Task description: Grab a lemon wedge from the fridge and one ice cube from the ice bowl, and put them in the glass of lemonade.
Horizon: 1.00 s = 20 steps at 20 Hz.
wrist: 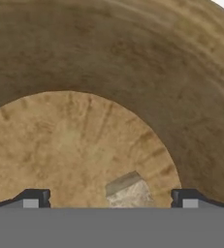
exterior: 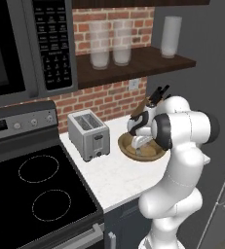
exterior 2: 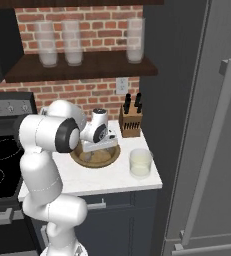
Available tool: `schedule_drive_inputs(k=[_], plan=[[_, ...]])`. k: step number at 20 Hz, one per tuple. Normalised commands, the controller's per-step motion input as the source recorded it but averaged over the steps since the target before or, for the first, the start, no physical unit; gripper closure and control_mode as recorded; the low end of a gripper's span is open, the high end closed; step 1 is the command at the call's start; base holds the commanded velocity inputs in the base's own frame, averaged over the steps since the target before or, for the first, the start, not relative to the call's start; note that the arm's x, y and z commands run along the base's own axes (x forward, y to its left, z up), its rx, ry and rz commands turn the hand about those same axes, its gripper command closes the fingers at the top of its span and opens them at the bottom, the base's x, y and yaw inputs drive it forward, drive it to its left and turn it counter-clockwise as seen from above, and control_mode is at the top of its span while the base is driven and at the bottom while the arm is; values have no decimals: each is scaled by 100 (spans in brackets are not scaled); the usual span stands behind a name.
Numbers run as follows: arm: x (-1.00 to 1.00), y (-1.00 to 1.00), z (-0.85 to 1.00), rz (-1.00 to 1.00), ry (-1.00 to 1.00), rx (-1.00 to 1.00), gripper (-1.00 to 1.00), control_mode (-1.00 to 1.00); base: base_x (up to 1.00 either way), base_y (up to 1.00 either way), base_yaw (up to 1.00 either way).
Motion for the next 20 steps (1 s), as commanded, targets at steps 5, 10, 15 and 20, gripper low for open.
schedule_drive_inputs(k=[5, 10, 15, 20], plan=[[0, 0, -11, 0, 0, 0, -100, -100, 0, 0, 0], [0, 0, -4, 0, 0, 0, -100, -100, 0, 0, 0], [0, 0, 0, 0, 0, 0, -100, -100, 0, 0, 0], [0, 0, -1, 0, 0, 0, -100, -100, 0, 0, 0]])
